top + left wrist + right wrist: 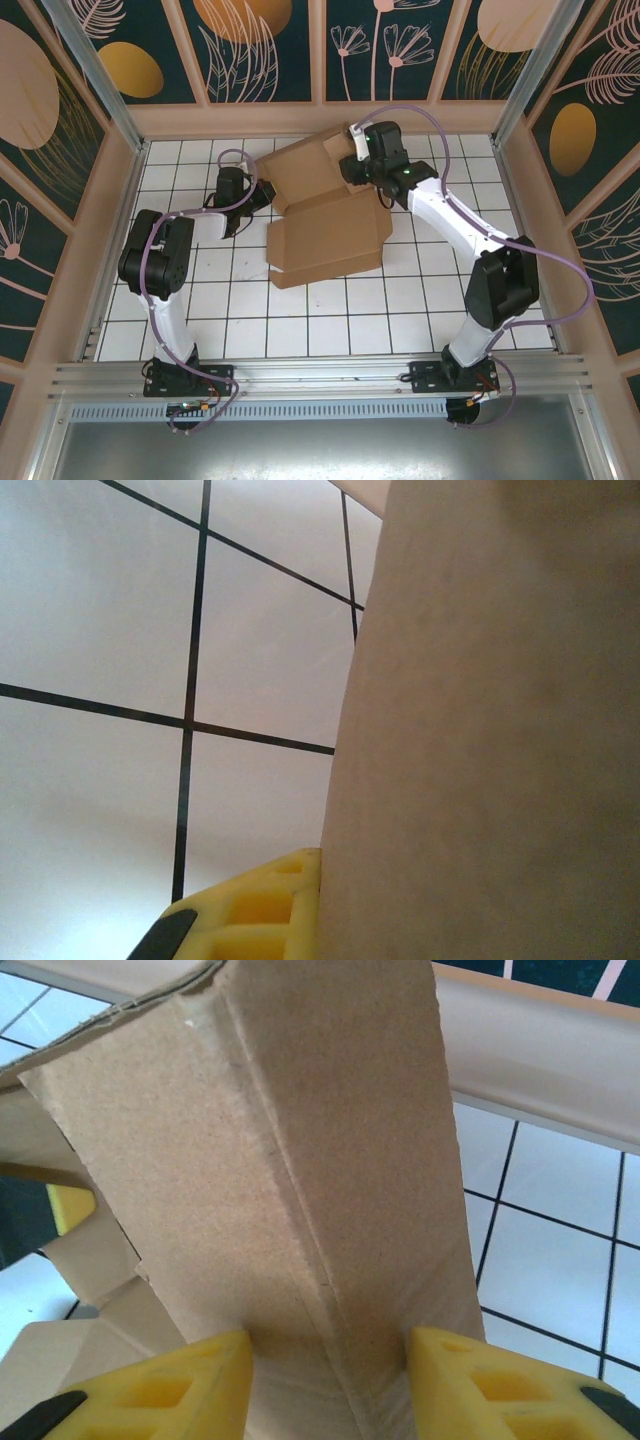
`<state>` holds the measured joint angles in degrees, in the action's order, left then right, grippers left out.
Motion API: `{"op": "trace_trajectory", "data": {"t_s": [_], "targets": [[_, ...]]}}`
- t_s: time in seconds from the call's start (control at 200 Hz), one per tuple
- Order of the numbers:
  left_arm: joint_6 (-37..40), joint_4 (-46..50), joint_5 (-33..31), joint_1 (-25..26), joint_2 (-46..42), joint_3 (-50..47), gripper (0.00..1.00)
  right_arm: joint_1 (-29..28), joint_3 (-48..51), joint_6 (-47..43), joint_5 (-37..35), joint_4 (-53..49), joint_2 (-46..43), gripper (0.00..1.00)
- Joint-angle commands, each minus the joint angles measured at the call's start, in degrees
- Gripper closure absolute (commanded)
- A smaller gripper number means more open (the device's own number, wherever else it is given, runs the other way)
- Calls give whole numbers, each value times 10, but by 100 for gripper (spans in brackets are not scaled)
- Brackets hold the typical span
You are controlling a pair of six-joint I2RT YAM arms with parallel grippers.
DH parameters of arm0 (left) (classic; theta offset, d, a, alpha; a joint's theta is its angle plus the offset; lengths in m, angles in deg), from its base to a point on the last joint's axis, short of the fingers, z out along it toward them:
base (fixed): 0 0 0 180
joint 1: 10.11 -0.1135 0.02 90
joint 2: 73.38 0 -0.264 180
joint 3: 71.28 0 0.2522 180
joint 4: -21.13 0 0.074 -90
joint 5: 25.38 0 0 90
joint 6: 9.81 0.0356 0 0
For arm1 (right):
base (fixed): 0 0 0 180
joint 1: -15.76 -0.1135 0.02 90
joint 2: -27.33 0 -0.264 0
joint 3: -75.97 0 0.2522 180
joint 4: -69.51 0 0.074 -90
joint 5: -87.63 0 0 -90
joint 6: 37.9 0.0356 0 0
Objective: Fold the paper box
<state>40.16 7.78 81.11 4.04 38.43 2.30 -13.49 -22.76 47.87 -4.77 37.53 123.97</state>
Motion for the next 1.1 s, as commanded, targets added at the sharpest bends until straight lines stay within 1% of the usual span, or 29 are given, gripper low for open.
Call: {"op": "trace_trajectory", "data": {"t_s": [0.0,0.085,0.225,0.405,0.45,0.515,0.596,0.756,0.876,0.926,0.981,1.096], "targets": [[1,-17,30,2,-2,9,100,-4,12,-17,-19,5,-25,55],[1,-16,27,2,-4,7,100,0,43,-26,12,27,-63,55],[1,-26,24,2,-5,-1,100,15,95,-44,108,48,-131,54],[4,-30,34,2,-4,-2,100,85,152,10,218,109,-202,54],[5,-32,37,2,-4,-3,100,95,152,16,234,112,-206,51],[7,-34,41,2,-4,-2,100,100,137,0,256,91,-199,44],[7,-36,43,2,-5,-4,100,105,118,-16,254,72,-181,41],[6,-39,49,2,-5,-4,100,113,91,-39,297,61,-135,41],[6,-42,52,2,-6,-5,100,110,64,-51,310,41,-97,42],[7,-43,54,3,-6,-6,100,102,53,-58,302,27,-83,45],[6,-46,57,2,-6,-7,100,92,46,-70,292,13,-72,46],[3,-50,61,2,-6,-10,100,68,34,-87,234,-6,-52,49]]}}
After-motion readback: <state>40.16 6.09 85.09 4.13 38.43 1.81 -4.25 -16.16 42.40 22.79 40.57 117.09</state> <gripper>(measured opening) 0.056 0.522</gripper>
